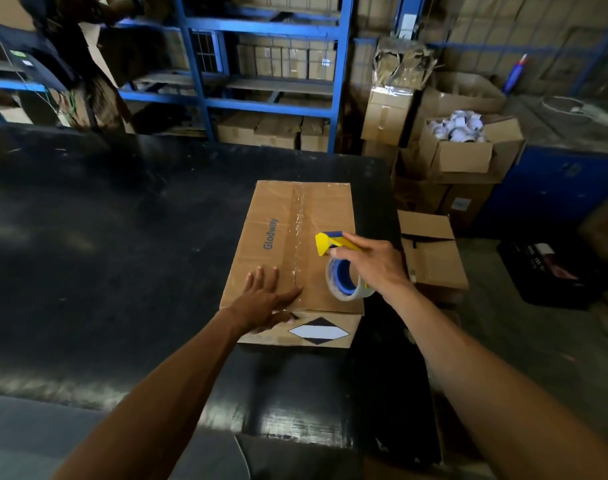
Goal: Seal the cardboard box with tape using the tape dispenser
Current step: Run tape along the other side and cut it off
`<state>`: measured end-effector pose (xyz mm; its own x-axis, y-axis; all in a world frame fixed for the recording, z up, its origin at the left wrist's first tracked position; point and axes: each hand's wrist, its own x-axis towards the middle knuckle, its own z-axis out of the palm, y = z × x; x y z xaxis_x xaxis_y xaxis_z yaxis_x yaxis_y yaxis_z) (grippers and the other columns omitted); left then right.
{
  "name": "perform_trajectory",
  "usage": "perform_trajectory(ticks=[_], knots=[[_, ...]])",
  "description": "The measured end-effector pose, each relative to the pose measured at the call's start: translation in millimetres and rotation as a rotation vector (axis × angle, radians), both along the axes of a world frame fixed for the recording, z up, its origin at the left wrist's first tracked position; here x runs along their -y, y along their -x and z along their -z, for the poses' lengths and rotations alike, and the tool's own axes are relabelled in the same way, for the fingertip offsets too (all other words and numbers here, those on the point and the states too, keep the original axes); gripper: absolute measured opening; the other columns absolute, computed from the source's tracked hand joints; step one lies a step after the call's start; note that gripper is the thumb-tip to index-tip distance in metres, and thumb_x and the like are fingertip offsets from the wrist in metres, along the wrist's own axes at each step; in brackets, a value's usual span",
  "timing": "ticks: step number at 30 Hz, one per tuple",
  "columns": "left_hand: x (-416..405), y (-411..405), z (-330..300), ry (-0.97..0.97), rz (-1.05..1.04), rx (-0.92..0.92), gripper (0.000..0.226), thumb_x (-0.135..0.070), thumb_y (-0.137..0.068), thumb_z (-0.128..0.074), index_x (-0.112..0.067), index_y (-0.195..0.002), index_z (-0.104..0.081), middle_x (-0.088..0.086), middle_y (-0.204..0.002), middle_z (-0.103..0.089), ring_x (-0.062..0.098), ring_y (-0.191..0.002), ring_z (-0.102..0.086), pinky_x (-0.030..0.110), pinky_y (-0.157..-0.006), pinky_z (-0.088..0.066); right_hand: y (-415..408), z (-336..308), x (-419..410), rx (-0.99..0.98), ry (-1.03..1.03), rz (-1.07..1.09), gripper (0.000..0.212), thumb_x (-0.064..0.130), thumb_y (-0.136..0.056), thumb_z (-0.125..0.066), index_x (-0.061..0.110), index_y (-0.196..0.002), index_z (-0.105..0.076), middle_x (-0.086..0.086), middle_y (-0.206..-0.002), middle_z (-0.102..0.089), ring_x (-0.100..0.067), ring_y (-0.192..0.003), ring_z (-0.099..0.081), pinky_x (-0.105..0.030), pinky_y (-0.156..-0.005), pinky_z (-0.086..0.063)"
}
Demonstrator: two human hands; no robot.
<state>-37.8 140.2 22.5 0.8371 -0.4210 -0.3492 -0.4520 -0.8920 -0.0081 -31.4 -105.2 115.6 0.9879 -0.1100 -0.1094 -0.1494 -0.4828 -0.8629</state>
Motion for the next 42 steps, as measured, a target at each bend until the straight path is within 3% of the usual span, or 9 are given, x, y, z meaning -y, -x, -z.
perform_trajectory(ticks=[8,10,12,16,23,28,33,37,42], knots=[[-8.6,-3.1,-0.6,0.108,0.001,-0.035,0.074,-0.066,-0.096,-0.034,-0.041,-0.156,0.001,0.021,-0.164,0.011,0.055,-0.145,0.010,0.060,-0.119,-0.001,19.3,1.0,-28.6,0.030,0.055,-0.002,0.057,0.054,-0.076,-0.075,0.043,-0.129,-0.059,0.011,-0.124,-0.063,-0.001,-0.098,-0.051,-0.009,-0.068,-0.034],[-8.5,4.0,-14.2,0.549,-0.192,-0.167,0.077,-0.067,-0.094,-0.039,-0.032,-0.157,-0.013,0.008,-0.162,-0.020,0.037,-0.149,-0.018,0.048,-0.121,-0.017,29.9,1.0,-31.4,0.104,0.049,-0.016,0.057,0.055,-0.076,-0.074,0.045,-0.130,-0.058,0.012,-0.111,-0.066,-0.002,-0.094,-0.058,-0.014,-0.070,-0.043],[-3.5,11.4,-39.1,1.168,-0.587,-0.345,0.069,-0.062,-0.097,-0.040,-0.022,-0.153,-0.033,-0.002,-0.147,-0.045,0.016,-0.131,-0.044,0.034,-0.112,-0.032,41.8,2.3,-32.9,0.274,0.083,-0.034,0.057,0.051,-0.078,-0.076,0.043,-0.131,-0.058,0.009,-0.093,-0.062,-0.007,-0.083,-0.060,-0.019,-0.070,-0.049],[-15.1,7.3,-73.3,1.817,-0.906,-0.830,0.073,-0.066,-0.098,-0.031,-0.007,-0.135,-0.054,0.014,-0.133,-0.061,0.027,-0.127,-0.056,0.042,-0.114,-0.037,54.6,15.6,-42.4,0.533,0.243,-0.135,0.058,0.045,-0.077,-0.077,0.045,-0.132,-0.057,0.009,-0.087,-0.050,-0.008,-0.074,-0.054,-0.017,-0.062,-0.043],[-34.0,6.3,-83.8,1.963,-1.026,-0.861,0.036,-0.032,-0.093,-0.066,-0.005,-0.117,-0.065,0.012,-0.117,-0.070,0.025,-0.099,-0.073,0.038,-0.087,-0.059,54.4,22.6,-68.8,0.597,0.448,-0.232,0.064,0.050,-0.076,-0.076,0.047,-0.136,-0.052,0.008,-0.098,-0.049,-0.009,-0.083,-0.053,-0.024,-0.066,-0.047],[-36.5,1.8,-81.6,1.888,-1.229,-0.848,0.016,-0.007,-0.090,-0.069,-0.003,-0.105,-0.068,0.013,-0.095,-0.073,0.021,-0.080,-0.071,0.032,-0.065,-0.063,55.2,15.9,-80.6,0.539,0.454,-0.263,0.064,0.054,-0.076,-0.076,0.050,-0.135,-0.052,0.004,-0.088,-0.047,-0.012,-0.076,-0.051,-0.028,-0.060,-0.046],[-39.4,2.1,-64.5,1.834,-1.390,-0.546,0.007,0.004,-0.082,-0.072,-0.002,-0.085,-0.073,0.014,-0.088,-0.074,0.019,-0.065,-0.070,0.029,-0.063,-0.061,60.3,16.0,-71.8,0.463,0.585,-0.337,0.064,0.060,-0.075,-0.072,0.053,-0.134,-0.049,0.003,-0.085,-0.048,-0.012,-0.067,-0.047,-0.023,-0.056,-0.038],[-55.0,13.0,-48.5,1.958,-1.355,-0.317,0.024,0.003,-0.080,-0.076,-0.002,-0.104,-0.073,0.018,-0.094,-0.076,0.026,-0.084,-0.076,0.034,-0.076,-0.061,62.9,14.6,-40.3,0.421,0.656,-0.417,0.065,0.063,-0.076,-0.065,0.050,-0.138,-0.046,0.001,-0.093,-0.051,-0.017,-0.070,-0.051,-0.027,-0.056,-0.044],[-27.7,58.5,-5.0,1.864,-1.118,0.028,0.040,-0.018,-0.086,-0.077,-0.014,-0.125,-0.069,-0.003,-0.095,-0.078,0.011,-0.103,-0.071,0.023,-0.091,-0.054,57.4,15.9,-27.0,0.296,0.856,-0.573,0.060,0.067,-0.076,-0.052,0.054,-0.135,-0.048,0.001,-0.092,-0.050,-0.018,-0.066,-0.051,-0.030,-0.056,-0.047]])
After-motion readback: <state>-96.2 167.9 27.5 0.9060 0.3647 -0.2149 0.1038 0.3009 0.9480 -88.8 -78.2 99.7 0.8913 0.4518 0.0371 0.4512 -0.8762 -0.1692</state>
